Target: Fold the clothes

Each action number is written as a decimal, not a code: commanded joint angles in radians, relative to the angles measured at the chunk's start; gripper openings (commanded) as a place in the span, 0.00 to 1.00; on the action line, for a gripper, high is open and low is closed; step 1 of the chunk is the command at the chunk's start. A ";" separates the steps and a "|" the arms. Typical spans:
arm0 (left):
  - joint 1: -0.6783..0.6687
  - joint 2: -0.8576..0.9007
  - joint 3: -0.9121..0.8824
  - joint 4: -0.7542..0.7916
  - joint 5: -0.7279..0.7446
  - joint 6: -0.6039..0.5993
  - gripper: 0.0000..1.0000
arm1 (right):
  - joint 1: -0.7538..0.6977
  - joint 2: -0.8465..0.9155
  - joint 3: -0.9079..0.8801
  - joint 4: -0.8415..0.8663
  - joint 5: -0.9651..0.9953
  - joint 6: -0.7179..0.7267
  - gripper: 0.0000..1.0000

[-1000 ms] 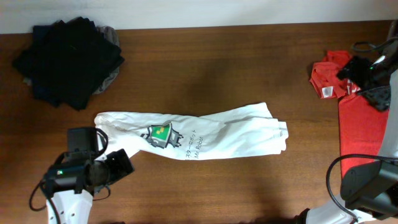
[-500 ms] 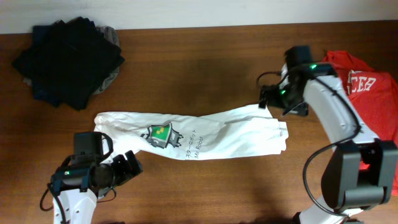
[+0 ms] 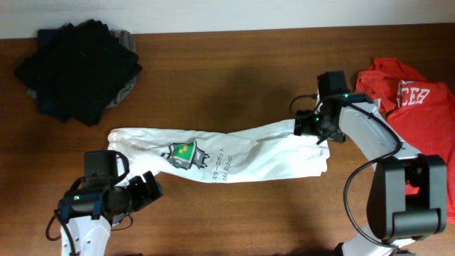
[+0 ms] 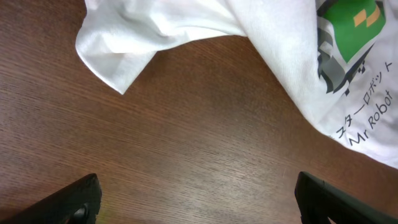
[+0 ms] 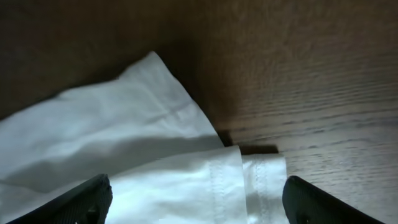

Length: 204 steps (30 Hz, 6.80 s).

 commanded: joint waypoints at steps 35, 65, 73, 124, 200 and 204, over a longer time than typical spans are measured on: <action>-0.004 0.000 -0.005 0.014 -0.006 -0.005 0.99 | -0.002 -0.002 -0.081 0.134 0.002 -0.001 0.10; -0.005 0.000 -0.005 -0.077 0.040 0.025 0.93 | -0.002 -0.375 0.855 -0.668 0.021 0.042 0.04; -0.029 0.000 -0.005 0.005 0.251 0.119 0.89 | -0.002 -0.408 0.857 -0.693 0.021 0.042 0.04; -0.479 0.566 0.008 0.457 0.023 -0.114 0.67 | -0.002 -0.314 0.855 -0.724 0.047 0.041 0.04; -0.733 0.752 0.122 0.420 -0.120 -0.186 0.51 | -0.002 -0.314 0.855 -0.768 0.052 0.011 0.04; -0.733 0.752 0.122 0.422 -0.118 -0.186 0.51 | -0.002 -0.314 0.855 -0.768 0.055 0.010 0.04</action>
